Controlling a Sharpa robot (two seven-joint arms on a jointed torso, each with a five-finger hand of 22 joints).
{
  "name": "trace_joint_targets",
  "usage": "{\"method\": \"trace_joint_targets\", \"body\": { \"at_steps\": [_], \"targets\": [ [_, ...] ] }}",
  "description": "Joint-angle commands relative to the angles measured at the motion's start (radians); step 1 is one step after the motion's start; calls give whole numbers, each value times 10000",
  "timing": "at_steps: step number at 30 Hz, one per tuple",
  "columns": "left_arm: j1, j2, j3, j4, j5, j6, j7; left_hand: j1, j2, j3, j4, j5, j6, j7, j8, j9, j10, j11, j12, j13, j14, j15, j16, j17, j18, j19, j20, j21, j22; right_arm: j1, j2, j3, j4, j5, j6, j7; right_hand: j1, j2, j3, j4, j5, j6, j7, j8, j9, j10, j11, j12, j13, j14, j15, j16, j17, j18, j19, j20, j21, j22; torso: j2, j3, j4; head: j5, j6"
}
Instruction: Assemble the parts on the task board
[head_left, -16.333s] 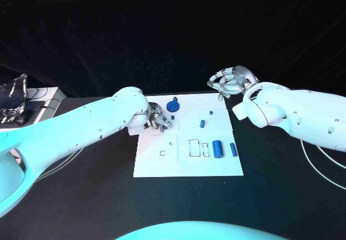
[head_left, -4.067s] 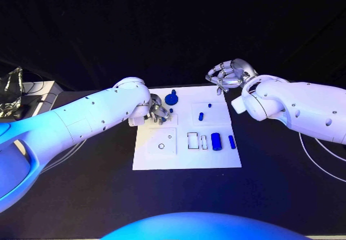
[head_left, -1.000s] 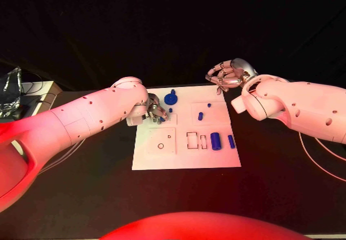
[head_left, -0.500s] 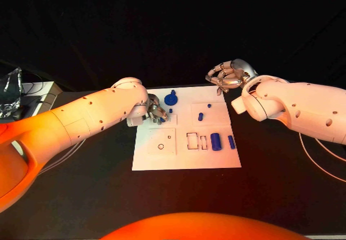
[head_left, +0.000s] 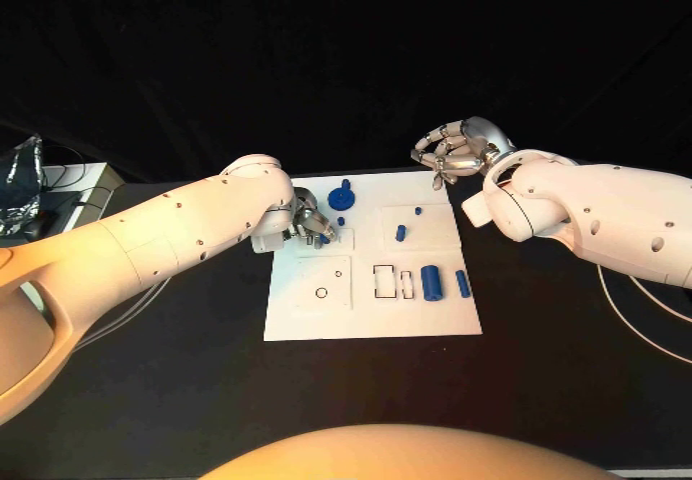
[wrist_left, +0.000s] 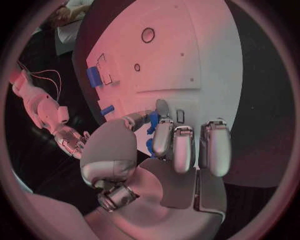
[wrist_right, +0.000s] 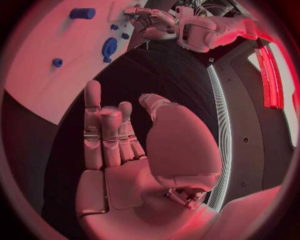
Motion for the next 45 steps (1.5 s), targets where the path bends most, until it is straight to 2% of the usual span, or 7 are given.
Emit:
{"method": "trace_joint_targets", "body": {
  "at_steps": [1, 13, 39, 45],
  "targets": [
    [-74, -3, -47, -43, -30, -35, -123, -31, -177, -113, 38, -65, -118, -87, -1, 14, -62, -13, -36, -11, 1059, -53, 34, 2634, -123, 95, 8, -40, 880, -4, -3, 3, 22, -76, -24, 143, 10, -112, 50, 1, 61, -19, 58, -60, 11, -80, 7, 41, -14, 52, 20, -50, -10, 122, 59, -1, -55, -12, -7, -2, 4, 7, 2],
    [-74, -9, -47, -65, -26, -95, -90, -101, -358, -568, 293, -73, -107, -88, -13, 7, -72, -14, -51, -14, 1059, -57, 34, 2634, -125, 101, 1, -40, 893, -3, -3, 3, 20, -76, -13, 141, 23, -119, 63, -12, 64, -49, 62, -81, 8, -146, 10, -30, -106, 19, 20, -154, -102, 122, 61, -1, -66, -20, -2, -2, -2, 6, 12],
    [-74, -31, -46, -79, 57, -13, -49, -19, -537, -846, 356, -79, -102, -99, -18, 5, -67, -21, -43, 3, 1059, -61, 34, 2634, -126, 103, -2, -41, 899, -4, 21, 3, -20, -76, 39, 136, 32, -121, 76, -22, 64, -63, 65, -92, 7, -162, 12, -44, -126, 4, 22, -204, -137, 121, 61, -1, -77, -27, -1, -3, 11, -2, -13],
    [-75, -32, -46, -75, 197, 9, -20, 569, -18, -689, 319, -16, -107, -135, -47, -13, -67, -50, -67, -10, 1059, -77, 34, 2634, -123, 95, -15, -54, 892, -5, 33, 3, -37, -76, 58, 132, 32, -121, 76, -22, 64, -63, 65, -92, 7, -162, 12, -44, -126, 4, 22, -204, -137, 121, 61, -1, -77, -27, -5, -10, -1, 11, -12]
  ]
}}
